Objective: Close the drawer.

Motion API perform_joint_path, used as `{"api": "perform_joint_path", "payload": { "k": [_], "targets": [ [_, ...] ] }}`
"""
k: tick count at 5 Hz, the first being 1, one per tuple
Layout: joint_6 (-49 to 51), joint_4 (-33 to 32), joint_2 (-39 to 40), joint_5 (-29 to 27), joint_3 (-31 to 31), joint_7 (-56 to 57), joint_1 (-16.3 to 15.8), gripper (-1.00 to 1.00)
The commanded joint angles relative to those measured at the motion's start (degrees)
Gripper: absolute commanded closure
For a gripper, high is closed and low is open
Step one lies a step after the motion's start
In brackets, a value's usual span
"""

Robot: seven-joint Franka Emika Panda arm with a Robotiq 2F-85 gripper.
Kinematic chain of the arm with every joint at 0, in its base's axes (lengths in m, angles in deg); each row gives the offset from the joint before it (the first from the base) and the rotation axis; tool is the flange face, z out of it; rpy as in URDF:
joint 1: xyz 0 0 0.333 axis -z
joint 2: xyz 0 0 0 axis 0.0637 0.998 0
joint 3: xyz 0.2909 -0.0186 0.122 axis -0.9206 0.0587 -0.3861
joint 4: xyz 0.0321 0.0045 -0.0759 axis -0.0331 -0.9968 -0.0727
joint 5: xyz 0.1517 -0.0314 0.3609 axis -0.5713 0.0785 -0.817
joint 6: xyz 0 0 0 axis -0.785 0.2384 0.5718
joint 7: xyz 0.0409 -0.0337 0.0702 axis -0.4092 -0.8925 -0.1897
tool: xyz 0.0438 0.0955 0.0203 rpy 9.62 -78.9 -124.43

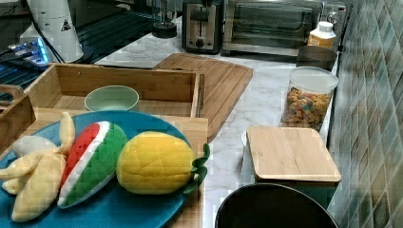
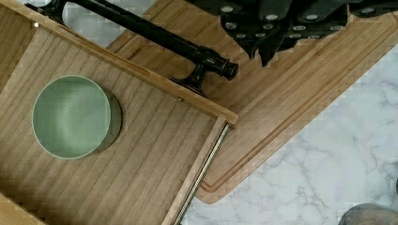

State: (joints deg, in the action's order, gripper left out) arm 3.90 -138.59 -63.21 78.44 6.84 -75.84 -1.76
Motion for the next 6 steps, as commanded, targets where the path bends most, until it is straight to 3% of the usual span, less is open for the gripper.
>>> {"api": "perform_joint_path", "payload": {
  "k": [1, 2, 4, 6],
  "targets": [
    [-0.2, 0.0, 0.0, 0.1, 0.2, 0.0, 0.2, 1.0],
    [-1.8, -3.1, -2.0, 1.1, -0.2, 7.8, 0.0, 1.0],
    [-8.8, -11.9, -5.8, -6.6, -0.6, 30.8, 0.6, 1.0],
    [-17.3, -23.3, -11.4, -8.0, -1.9, 43.6, -1.1, 1.0]
  ]
}}
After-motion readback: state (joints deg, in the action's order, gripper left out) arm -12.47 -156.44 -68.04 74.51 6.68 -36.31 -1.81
